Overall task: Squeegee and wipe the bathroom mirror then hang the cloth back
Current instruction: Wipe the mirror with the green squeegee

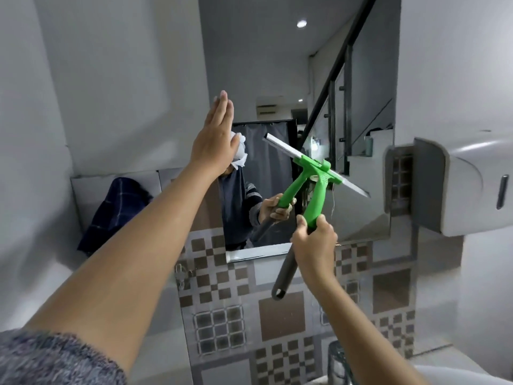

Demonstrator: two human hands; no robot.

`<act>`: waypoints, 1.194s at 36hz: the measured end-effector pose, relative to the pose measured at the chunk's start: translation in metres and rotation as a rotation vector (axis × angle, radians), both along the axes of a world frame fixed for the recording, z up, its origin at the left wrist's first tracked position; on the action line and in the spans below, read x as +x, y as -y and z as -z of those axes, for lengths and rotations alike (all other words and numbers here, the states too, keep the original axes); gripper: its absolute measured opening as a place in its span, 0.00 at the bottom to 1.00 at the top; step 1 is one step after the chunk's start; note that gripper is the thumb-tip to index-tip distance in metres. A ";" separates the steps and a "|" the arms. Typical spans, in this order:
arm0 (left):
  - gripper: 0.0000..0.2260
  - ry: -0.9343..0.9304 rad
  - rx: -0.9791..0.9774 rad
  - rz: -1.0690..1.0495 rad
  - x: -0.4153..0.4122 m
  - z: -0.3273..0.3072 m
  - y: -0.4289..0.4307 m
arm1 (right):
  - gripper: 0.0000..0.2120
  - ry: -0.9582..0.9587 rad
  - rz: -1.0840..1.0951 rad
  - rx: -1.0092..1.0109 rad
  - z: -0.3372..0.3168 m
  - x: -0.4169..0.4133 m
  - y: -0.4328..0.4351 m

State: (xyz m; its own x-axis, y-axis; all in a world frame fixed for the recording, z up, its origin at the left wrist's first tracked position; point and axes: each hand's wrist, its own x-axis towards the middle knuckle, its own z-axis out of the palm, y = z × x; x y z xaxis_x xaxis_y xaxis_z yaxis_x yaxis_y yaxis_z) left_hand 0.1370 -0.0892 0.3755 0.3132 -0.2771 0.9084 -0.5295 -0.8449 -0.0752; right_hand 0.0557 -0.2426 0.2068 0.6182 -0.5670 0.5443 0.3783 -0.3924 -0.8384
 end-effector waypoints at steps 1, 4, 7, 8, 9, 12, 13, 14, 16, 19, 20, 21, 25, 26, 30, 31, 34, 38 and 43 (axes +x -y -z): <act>0.27 0.000 -0.001 0.003 0.000 0.000 0.000 | 0.11 0.009 -0.003 0.001 0.001 -0.001 -0.006; 0.27 0.005 -0.009 0.013 0.001 0.001 0.001 | 0.11 0.005 -0.044 0.003 0.008 -0.003 -0.024; 0.27 0.002 -0.016 0.023 0.001 0.001 0.001 | 0.10 -0.008 -0.093 -0.008 0.017 -0.004 -0.042; 0.27 0.000 -0.017 0.023 0.001 0.001 0.001 | 0.10 -0.018 -0.102 -0.033 0.021 -0.005 -0.047; 0.27 -0.001 -0.017 0.022 0.001 0.001 0.001 | 0.10 -0.031 -0.103 -0.073 0.026 -0.006 -0.051; 0.27 0.001 -0.011 0.013 0.001 0.000 -0.001 | 0.13 -0.103 -0.067 -0.218 0.042 -0.006 -0.053; 0.27 0.001 -0.009 0.008 0.001 -0.001 -0.001 | 0.17 -0.120 -0.052 -0.259 0.045 -0.007 -0.049; 0.27 0.000 -0.012 0.003 0.001 0.000 -0.001 | 0.21 -0.144 -0.039 -0.303 0.048 -0.008 -0.044; 0.27 -0.002 -0.027 -0.004 0.000 0.001 0.001 | 0.26 -0.159 -0.006 -0.403 0.050 -0.010 -0.030; 0.27 -0.002 -0.058 -0.016 0.000 0.004 0.007 | 0.26 -0.165 0.009 -0.592 0.049 -0.015 0.002; 0.27 -0.002 -0.071 -0.021 0.000 0.006 0.008 | 0.26 -0.176 0.020 -0.672 0.048 -0.016 0.015; 0.27 -0.003 -0.082 -0.026 0.000 0.007 0.010 | 0.26 -0.184 0.052 -0.767 0.045 -0.018 0.029; 0.27 -0.007 -0.135 -0.052 -0.001 0.013 0.019 | 0.27 -0.174 0.237 -1.144 0.028 -0.021 0.088; 0.27 -0.005 -0.151 -0.059 0.000 0.014 0.022 | 0.27 -0.138 0.308 -1.198 0.024 -0.020 0.100; 0.28 -0.005 -0.214 -0.069 0.004 0.019 0.032 | 0.25 -0.054 0.390 -1.295 0.006 -0.022 0.142; 0.28 -0.007 -0.230 -0.072 0.005 0.021 0.034 | 0.25 -0.059 0.396 -1.285 0.003 -0.023 0.152; 0.26 -0.006 -0.269 -0.077 0.009 0.024 0.040 | 0.26 -0.160 0.391 -1.217 0.006 -0.029 0.175; 0.26 0.000 -0.283 -0.075 0.015 0.026 0.045 | 0.24 -0.237 0.327 -1.067 0.018 -0.031 0.193; 0.27 -0.002 -0.284 -0.098 0.016 0.030 0.046 | 0.21 -0.323 0.263 -0.936 0.036 -0.033 0.197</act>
